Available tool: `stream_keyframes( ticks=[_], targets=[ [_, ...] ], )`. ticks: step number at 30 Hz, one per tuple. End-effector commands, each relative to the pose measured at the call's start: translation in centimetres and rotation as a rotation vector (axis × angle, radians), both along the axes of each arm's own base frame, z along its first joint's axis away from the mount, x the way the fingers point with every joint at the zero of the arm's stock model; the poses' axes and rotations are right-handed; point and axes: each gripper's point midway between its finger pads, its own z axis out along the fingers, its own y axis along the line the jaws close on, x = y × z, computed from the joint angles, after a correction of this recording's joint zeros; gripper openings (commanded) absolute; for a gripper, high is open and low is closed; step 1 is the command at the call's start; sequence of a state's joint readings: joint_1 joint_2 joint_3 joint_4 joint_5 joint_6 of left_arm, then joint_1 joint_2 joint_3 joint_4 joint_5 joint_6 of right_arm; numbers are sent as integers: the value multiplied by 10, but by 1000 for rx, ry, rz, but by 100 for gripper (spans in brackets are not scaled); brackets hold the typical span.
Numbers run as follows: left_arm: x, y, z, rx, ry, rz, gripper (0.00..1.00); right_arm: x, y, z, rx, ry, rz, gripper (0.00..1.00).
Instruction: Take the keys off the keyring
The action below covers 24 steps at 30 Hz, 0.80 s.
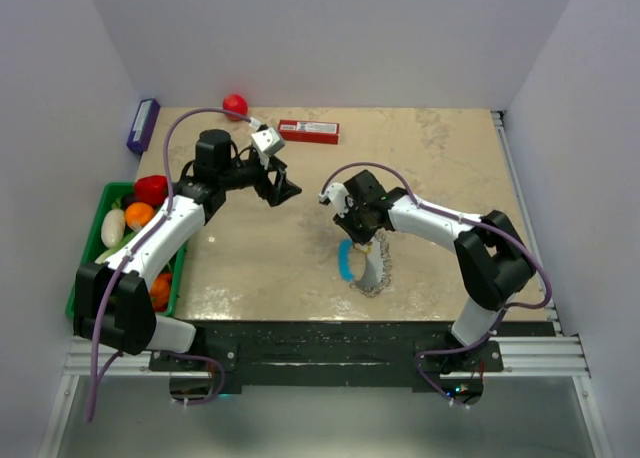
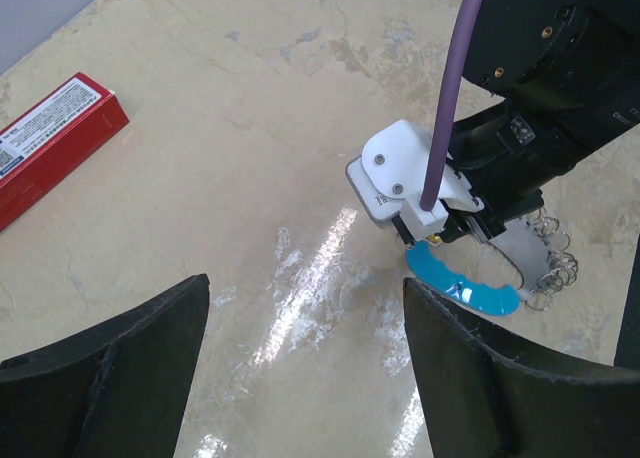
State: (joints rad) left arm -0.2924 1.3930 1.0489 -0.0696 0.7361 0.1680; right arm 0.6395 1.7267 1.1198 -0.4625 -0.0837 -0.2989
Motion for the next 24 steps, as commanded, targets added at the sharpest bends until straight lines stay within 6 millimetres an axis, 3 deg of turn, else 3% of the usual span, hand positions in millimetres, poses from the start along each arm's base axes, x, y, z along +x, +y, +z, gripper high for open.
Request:
stream_keyframes(
  ticks=[1, 12, 24],
  targets=[
    [4, 0, 12, -15, -41, -9, 83, -3, 5, 13, 28, -6, 32, 23],
    [1, 0, 11, -14, -47, -12, 83, -3, 3, 0, 30, 9, -6, 31],
    [0, 0, 10, -18, -49, -15, 83, 1, 0, -11, 32, 33, -32, 29]
  ],
)
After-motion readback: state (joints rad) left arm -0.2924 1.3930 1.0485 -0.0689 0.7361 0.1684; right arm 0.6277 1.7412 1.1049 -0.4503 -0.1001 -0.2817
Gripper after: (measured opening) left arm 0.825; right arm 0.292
